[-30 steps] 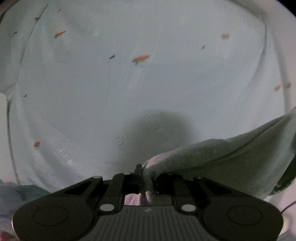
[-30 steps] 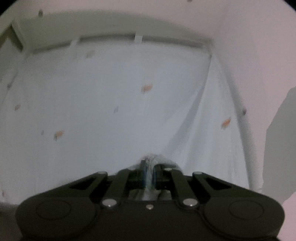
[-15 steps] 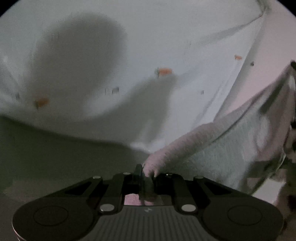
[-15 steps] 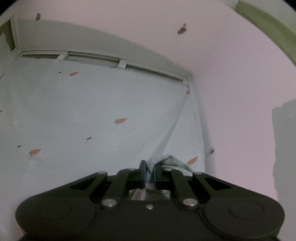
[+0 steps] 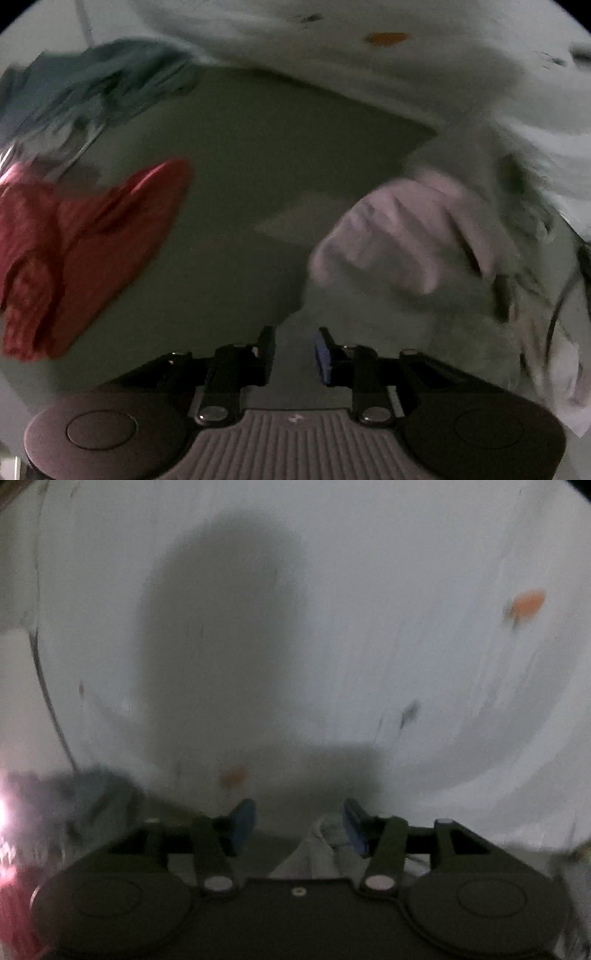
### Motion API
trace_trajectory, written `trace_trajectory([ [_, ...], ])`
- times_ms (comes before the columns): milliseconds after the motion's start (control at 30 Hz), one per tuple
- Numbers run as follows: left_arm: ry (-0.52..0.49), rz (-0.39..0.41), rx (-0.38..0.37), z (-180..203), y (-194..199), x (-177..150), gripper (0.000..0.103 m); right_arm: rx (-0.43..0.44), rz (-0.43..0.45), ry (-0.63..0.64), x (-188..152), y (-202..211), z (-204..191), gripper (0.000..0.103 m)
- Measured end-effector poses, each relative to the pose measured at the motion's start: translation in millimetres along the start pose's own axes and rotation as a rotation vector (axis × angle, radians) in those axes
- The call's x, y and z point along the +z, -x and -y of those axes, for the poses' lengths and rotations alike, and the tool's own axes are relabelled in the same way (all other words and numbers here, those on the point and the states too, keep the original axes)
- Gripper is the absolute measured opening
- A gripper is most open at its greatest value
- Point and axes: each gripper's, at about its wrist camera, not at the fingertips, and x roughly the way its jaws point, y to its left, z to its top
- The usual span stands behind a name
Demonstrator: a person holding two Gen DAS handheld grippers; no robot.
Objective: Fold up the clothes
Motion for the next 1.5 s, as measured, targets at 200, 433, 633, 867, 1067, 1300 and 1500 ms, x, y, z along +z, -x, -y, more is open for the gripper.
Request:
trace_trajectory([
  [200,-0.199,0.019,-0.063,15.3,-6.2,1.7,0.044,-0.185,-0.188,-0.035,-101.6,9.4,41.4,0.068],
  [433,-0.677,0.076,-0.205,144.5,-17.2,-30.9,0.063,-0.489,-0.397,-0.246,-228.4,60.9,124.5,0.071],
  [633,-0.937,0.123,-0.208,212.2,-23.9,-63.9,0.068,-0.628,-0.381,-0.502,-300.8,87.9,165.6,0.086],
  [867,-0.940,0.099,-0.277,231.3,-26.1,-55.1,0.072,-0.501,-0.292,-0.481,-300.2,102.4,161.6,0.021],
  [1067,-0.530,-0.133,-0.615,216.2,-30.1,-3.8,0.078,-0.230,-0.115,-0.066,-243.5,139.2,76.9,0.017],
  [1300,-0.295,-0.257,-0.681,187.1,-59.5,14.1,0.077,-0.093,-0.079,0.000,-231.6,137.7,35.8,0.014],
  [1500,-0.053,-0.296,-0.834,151.3,-67.1,25.8,0.088,-0.103,-0.122,0.076,-230.5,130.9,16.1,0.014],
])
